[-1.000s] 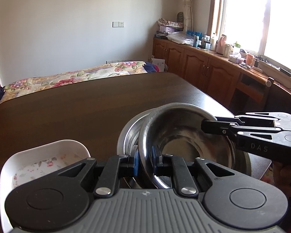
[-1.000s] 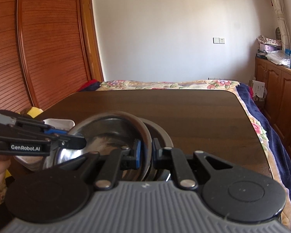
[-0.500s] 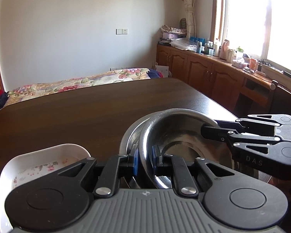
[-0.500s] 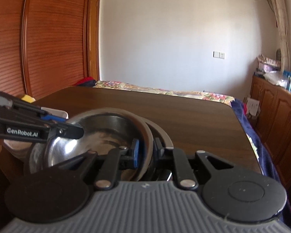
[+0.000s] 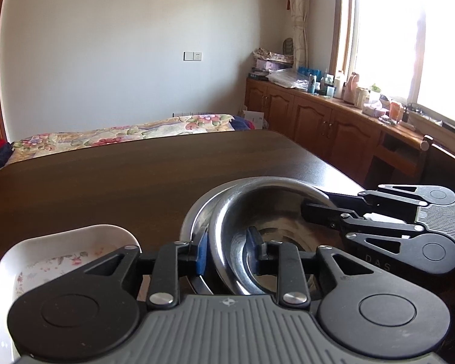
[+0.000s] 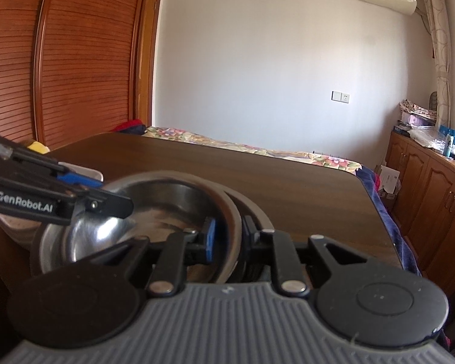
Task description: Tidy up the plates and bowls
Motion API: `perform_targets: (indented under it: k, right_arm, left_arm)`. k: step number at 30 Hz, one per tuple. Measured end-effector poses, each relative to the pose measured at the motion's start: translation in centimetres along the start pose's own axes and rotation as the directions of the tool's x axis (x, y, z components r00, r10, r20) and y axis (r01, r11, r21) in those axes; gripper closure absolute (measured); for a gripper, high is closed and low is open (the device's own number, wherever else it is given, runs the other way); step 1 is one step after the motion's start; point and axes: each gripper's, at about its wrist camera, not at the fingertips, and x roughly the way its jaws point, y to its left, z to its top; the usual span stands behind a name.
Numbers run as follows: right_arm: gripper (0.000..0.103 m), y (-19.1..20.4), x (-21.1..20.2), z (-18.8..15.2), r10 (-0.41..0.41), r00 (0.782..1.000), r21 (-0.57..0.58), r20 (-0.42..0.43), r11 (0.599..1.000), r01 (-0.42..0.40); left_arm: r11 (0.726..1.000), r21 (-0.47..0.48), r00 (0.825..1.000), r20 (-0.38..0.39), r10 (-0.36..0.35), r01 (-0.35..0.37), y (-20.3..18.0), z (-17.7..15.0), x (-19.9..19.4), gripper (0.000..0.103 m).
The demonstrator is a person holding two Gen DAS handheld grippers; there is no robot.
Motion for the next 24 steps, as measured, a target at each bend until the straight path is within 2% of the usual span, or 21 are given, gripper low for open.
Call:
perform_targets:
  k: [7,9,13,16,18,24]
  right_arm:
    - [0.083,-0.2,-0.4,0.4,-0.007,1.000,0.026,0.030,1.000,0.006]
    - [0.083,-0.3,-0.9,0.4,-0.008,0.999,0.045,0.043,0.999,0.006]
    - [0.081,-0.5,-1.8,0.5,-0.036,0.997,0.068,0.069,0.997,0.031]
    - [0.068,-0.8,-2.2,0.1,-0.060,0.995,0.085,0.077,0.995,0.054]
    - [0.060,-1.1,-2.3,-0.1,-0.066,0.995,0.104,0.080,0.993,0.058]
    - [0.042,-1.8,-2.3,-1.5,-0.094,0.992,0.158,0.082,0.984,0.080]
  left_arm:
    - [1.000,0.018,0.999,0.046,0.003,-0.003,-0.1,0.3,-0.9,0.061]
    - [0.999,0.031,0.998,0.066,0.017,-0.019,-0.2,0.2,-1.2,0.052]
    - [0.999,0.038,0.996,0.084,0.034,-0.037,-0.1,0.0,-1.4,0.042]
    - [0.999,0.029,0.995,0.091,0.042,-0.045,0.1,-0.2,-1.3,0.033]
    - [0.999,0.023,0.994,0.095,0.045,-0.048,0.3,-0.4,-1.1,0.022]
    - [0.998,0.001,0.994,0.098,0.056,-0.056,0.4,-0.8,-0.8,0.012]
